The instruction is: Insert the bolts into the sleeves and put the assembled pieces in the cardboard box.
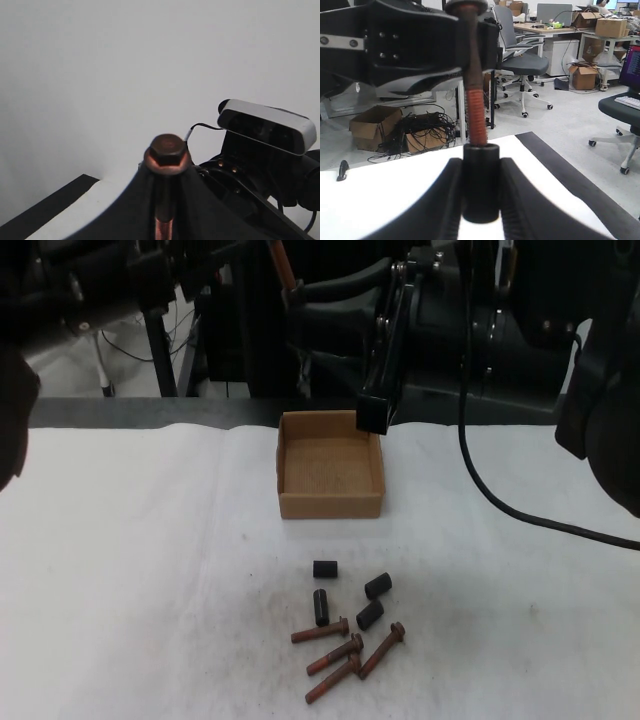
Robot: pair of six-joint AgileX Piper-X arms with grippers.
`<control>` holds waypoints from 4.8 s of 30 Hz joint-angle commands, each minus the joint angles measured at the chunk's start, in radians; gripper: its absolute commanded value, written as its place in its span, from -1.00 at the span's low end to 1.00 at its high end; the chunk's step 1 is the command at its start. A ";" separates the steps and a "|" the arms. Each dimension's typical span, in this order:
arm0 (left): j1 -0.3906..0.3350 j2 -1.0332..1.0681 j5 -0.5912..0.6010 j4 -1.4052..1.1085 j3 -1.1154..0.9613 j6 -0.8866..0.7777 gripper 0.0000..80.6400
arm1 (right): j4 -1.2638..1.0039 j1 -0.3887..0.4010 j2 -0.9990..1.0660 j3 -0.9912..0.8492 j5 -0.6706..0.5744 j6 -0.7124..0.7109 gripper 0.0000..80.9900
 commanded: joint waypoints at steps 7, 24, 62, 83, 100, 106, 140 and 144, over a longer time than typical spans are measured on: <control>-0.003 -0.012 0.008 0.035 -0.006 0.036 -1.00 | -0.018 -0.001 -0.003 -0.003 0.000 -0.007 -0.98; -0.003 -0.012 0.029 0.173 -0.039 0.056 0.27 | -0.058 -0.001 -0.003 -0.003 -0.001 -0.007 -0.98; 0.010 -0.033 -0.270 0.542 -0.049 0.225 -1.00 | 0.965 -0.133 0.895 -0.948 0.546 0.047 -0.97; -0.063 -0.033 -0.261 0.914 -0.049 0.519 -1.00 | 1.342 -0.156 0.756 -1.053 0.484 0.067 -0.99; -0.429 0.195 -0.552 1.215 -0.059 0.768 -1.00 | 1.473 -0.234 0.027 -0.602 0.486 -0.059 -0.99; -0.452 0.350 -0.692 1.215 -0.147 0.768 -0.43 | 1.467 -0.340 -0.304 -0.322 0.486 -0.059 -0.99; -0.472 0.670 -1.000 1.376 -0.408 1.115 -0.03 | 1.365 -0.408 -0.579 0.065 0.382 -0.058 -0.99; -0.472 0.690 -0.987 1.398 -0.408 1.115 -0.03 | 1.352 -0.408 -0.579 0.065 0.382 -0.058 -0.99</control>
